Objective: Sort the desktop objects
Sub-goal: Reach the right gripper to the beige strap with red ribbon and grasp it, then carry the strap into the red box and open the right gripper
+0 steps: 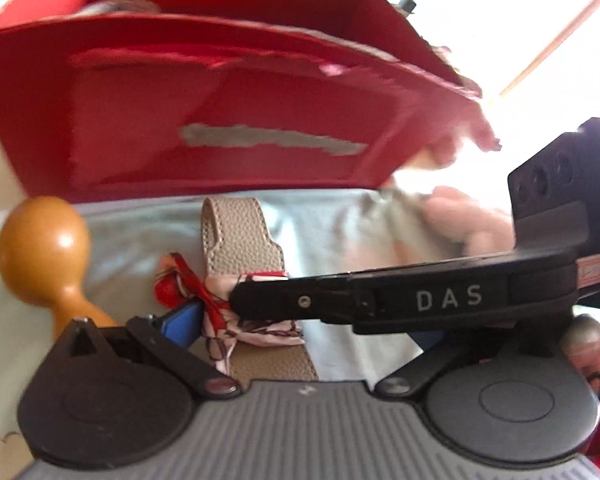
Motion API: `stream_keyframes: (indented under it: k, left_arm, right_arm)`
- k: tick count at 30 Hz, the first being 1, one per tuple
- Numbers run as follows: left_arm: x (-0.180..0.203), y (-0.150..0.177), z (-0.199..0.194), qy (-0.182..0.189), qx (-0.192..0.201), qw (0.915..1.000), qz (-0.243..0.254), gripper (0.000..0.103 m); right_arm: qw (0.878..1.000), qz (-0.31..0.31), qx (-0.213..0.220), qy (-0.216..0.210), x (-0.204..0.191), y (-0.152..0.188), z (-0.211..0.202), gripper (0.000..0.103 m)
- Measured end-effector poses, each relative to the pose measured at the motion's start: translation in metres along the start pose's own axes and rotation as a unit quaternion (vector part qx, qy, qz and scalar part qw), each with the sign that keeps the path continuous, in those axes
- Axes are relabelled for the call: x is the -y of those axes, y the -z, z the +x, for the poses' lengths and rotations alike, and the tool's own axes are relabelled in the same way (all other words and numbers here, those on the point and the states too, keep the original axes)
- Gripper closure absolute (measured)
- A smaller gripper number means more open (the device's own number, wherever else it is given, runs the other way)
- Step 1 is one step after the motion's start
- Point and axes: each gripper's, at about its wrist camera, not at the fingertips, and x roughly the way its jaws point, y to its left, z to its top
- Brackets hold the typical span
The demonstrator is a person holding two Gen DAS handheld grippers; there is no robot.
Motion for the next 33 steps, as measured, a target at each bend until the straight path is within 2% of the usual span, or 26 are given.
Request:
stream_keyframes:
  k: [6,9,14,19,23,27,30,33]
  left_arm:
    - [0.044,-0.017,-0.012,0.050,0.008,0.9945,0.092,0.003]
    - [0.066,-0.027,-0.021,0.082,0.024,0.9869,0.137,0.003]
    - [0.094,-0.050,-0.044,0.140,0.060,0.9711,0.184,0.003]
    - [0.114,-0.073,-0.077,0.146,0.128,0.9523,0.235,0.003]
    - [0.114,-0.101,-0.095,0.125,0.173,0.9444,0.250,0.003]
    - [0.101,-0.132,-0.090,0.099,0.191,0.9473,0.237,0.003]
    - [0.081,-0.152,-0.067,0.082,0.182,0.9571,0.210,0.003]
    - [0.058,-0.164,-0.033,0.068,0.152,0.9687,0.184,0.002]
  right_arm:
    - [0.997,0.016,0.063,0.033,-0.004,0.004,-0.056,0.072]
    - [0.993,0.014,0.107,0.052,-0.013,0.007,-0.087,0.072]
    - [0.980,0.012,0.188,0.068,-0.027,0.012,-0.137,0.072]
    - [0.963,-0.031,0.257,0.070,-0.052,-0.008,-0.162,0.072]
    - [0.953,-0.071,0.288,0.064,-0.068,-0.040,-0.164,0.072]
    - [0.948,-0.112,0.287,0.076,-0.077,-0.079,-0.148,0.072]
    - [0.955,-0.119,0.259,0.086,-0.071,-0.106,-0.125,0.072]
    - [0.961,-0.125,0.219,0.110,-0.063,-0.124,-0.095,0.072]
